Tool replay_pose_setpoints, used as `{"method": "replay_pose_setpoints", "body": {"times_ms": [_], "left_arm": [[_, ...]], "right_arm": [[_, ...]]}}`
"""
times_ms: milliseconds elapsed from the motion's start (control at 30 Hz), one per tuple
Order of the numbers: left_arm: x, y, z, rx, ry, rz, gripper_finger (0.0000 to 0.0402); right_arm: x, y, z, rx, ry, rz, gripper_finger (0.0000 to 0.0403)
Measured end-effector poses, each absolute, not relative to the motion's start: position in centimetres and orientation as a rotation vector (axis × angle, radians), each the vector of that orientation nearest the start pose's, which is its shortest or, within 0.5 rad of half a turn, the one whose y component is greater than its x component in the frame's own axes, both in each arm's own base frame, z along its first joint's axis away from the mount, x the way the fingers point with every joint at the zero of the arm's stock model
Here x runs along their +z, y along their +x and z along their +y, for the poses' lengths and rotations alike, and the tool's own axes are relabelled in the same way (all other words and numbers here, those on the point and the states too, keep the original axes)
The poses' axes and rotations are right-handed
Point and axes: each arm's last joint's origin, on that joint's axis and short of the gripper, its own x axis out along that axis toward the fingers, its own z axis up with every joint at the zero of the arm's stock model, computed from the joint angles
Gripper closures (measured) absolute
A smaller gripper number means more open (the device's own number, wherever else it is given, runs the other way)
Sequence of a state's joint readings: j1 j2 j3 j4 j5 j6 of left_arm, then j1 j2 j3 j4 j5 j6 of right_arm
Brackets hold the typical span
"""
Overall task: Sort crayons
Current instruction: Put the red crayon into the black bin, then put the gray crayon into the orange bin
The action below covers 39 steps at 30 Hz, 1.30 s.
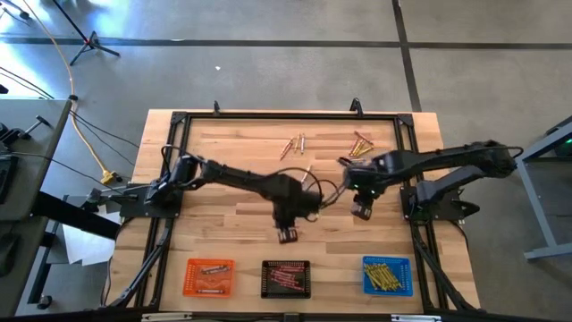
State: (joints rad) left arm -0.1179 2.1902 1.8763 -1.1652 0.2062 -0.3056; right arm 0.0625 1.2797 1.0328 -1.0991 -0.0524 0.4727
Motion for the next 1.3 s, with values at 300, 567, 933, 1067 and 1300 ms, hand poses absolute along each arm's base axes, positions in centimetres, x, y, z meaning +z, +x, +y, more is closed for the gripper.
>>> {"method": "replay_pose_setpoints", "body": {"times_ms": [300, 567, 933, 1067, 1300], "left_arm": [[20.7, 43.2, -10.9, 0.041, -0.500, 1.444, 0.0401], [22.7, 42.0, -16.6, -0.065, -0.539, 1.440, 0.0401], [22.6, 41.5, -17.8, -0.071, -0.568, 1.470, 0.0399], [22.6, 41.3, -18.2, -0.075, -0.565, 1.470, 0.0378], [22.6, 41.3, -18.3, -0.078, -0.563, 1.466, 0.0324]], "right_arm": [[29.7, 18.0, 6.1, -0.083, 0.454, 1.153, 0.0298], [30.3, 15.9, 8.9, -0.060, 0.420, 1.107, 0.0298], [30.2, 15.6, 9.6, -0.073, 0.435, 1.098, 0.0298], [30.2, 15.6, 9.6, -0.082, 0.430, 1.091, 0.0298], [30.2, 15.6, 9.6, -0.080, 0.429, 1.090, 0.0298]]}}
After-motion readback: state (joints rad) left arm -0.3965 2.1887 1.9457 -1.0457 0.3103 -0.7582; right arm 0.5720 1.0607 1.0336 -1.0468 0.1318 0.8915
